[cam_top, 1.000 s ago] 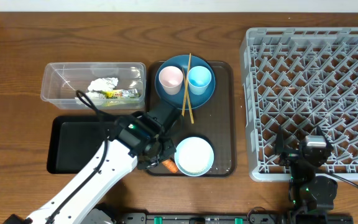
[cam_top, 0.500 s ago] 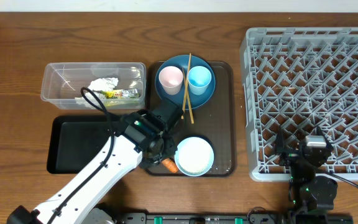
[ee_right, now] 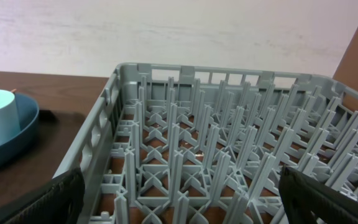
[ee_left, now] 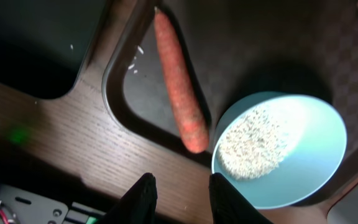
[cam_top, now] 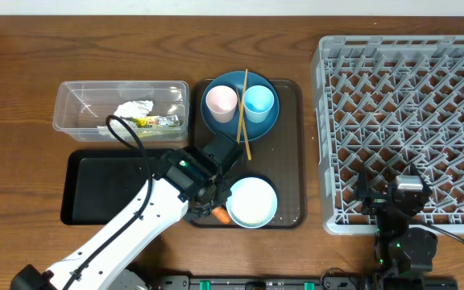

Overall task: Sort waste into correct bins and load items into the dishwasher rack
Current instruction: 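Lower the left gripper onto the carrot and grasp it, then carry the carrot with the left gripper onto the black tray and release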

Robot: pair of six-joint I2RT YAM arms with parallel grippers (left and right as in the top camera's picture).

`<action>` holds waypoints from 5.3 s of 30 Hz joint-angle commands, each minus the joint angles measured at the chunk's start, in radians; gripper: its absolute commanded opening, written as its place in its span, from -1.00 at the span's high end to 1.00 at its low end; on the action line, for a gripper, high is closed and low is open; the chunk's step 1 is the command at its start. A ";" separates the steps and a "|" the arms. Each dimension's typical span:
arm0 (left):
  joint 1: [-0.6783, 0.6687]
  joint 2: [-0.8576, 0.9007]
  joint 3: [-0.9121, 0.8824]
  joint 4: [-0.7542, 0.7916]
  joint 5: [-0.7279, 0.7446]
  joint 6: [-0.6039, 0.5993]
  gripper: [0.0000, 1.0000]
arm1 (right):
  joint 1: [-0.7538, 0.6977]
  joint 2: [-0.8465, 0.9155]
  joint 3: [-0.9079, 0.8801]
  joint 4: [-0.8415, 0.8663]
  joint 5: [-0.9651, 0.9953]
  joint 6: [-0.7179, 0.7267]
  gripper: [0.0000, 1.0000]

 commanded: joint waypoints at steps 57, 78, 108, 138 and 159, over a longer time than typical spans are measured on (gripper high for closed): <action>-0.013 0.005 -0.307 0.384 -0.077 -0.145 0.07 | -0.002 -0.002 -0.002 -0.003 0.006 0.016 -0.98; -0.068 0.159 -0.307 0.446 -0.107 -0.157 0.08 | -0.002 -0.002 -0.002 -0.003 0.007 0.016 -0.98; -0.068 0.062 -0.271 0.448 -0.108 -0.128 0.80 | -0.002 -0.002 -0.002 -0.003 0.006 0.016 -0.97; 0.678 -0.181 -0.292 0.273 -0.154 0.003 0.69 | -0.002 -0.002 -0.002 -0.003 0.007 0.016 -0.98; 0.841 0.024 -0.299 0.284 -0.215 0.003 0.53 | -0.002 -0.002 -0.002 -0.003 0.006 0.016 -0.98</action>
